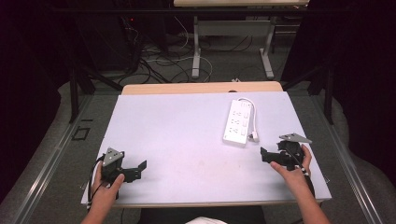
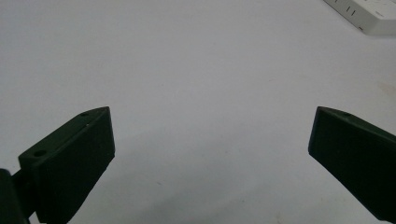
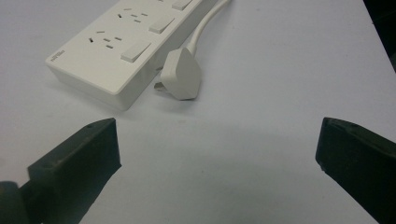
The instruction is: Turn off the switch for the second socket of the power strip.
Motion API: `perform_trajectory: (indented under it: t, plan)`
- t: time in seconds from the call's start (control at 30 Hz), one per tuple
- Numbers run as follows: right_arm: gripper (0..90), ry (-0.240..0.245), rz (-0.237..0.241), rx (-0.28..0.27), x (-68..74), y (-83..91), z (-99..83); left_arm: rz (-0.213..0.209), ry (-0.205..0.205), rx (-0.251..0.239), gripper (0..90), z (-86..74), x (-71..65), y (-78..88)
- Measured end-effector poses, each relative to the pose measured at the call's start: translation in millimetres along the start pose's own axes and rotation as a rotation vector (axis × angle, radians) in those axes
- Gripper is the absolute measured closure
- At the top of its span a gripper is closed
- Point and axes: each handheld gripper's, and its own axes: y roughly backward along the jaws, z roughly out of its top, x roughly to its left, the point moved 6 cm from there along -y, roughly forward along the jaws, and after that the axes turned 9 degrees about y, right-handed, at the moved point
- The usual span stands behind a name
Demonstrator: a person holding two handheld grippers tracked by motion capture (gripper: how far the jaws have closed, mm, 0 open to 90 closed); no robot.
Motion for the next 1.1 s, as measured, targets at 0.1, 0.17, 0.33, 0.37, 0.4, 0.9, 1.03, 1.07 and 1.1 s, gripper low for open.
perform_trajectory:
  t: [0.1, 0.17, 0.33, 0.37, 0.4, 0.9, 1.03, 1.07, 1.1]
  plan:
    - [0.0, 0.006, 0.023, 0.017, 1.0, 1.2, 2.7, 0.0, -0.001, 0.0, 0.5, 0.1, -0.1, 0.3]
    - [0.0, 0.006, 0.023, 0.019, 2.1, 1.7, 5.5, 0.0, 0.0, 0.0, 0.5, 0.1, -0.1, 0.3]
    - [0.0, 0.013, 0.027, 0.021, 3.9, 2.2, 14.2, 0.002, 0.002, -0.001, 0.5, 0.2, 0.4, 0.6]
    - [0.0, 0.016, 0.022, 0.025, 3.4, 2.8, 16.1, 0.002, 0.001, -0.001, 0.5, 0.2, 0.5, 0.7]
    - [0.0, 0.02, 0.027, 0.024, 3.3, 2.9, 18.0, 0.003, 0.002, -0.001, 0.5, 0.3, 0.6, 0.8]
    - [4.1, 0.035, 0.037, 0.033, 5.6, 5.8, 49.0, 0.0, 0.008, 0.0, 0.5, 0.1, 0.5, 0.6]
    - [6.1, 0.036, 0.039, 0.039, 6.6, 6.6, 57.0, -0.001, 0.007, 0.002, 0.5, -0.1, 0.4, 0.4]
    - [6.3, 0.038, 0.034, 0.036, 6.8, 6.3, 59.1, -0.001, 0.008, 0.002, 0.5, 0.0, 0.4, 0.5]
    - [6.3, 0.04, 0.04, 0.038, 7.1, 6.5, 60.9, -0.002, 0.01, 0.002, 0.5, -0.1, 0.4, 0.5]
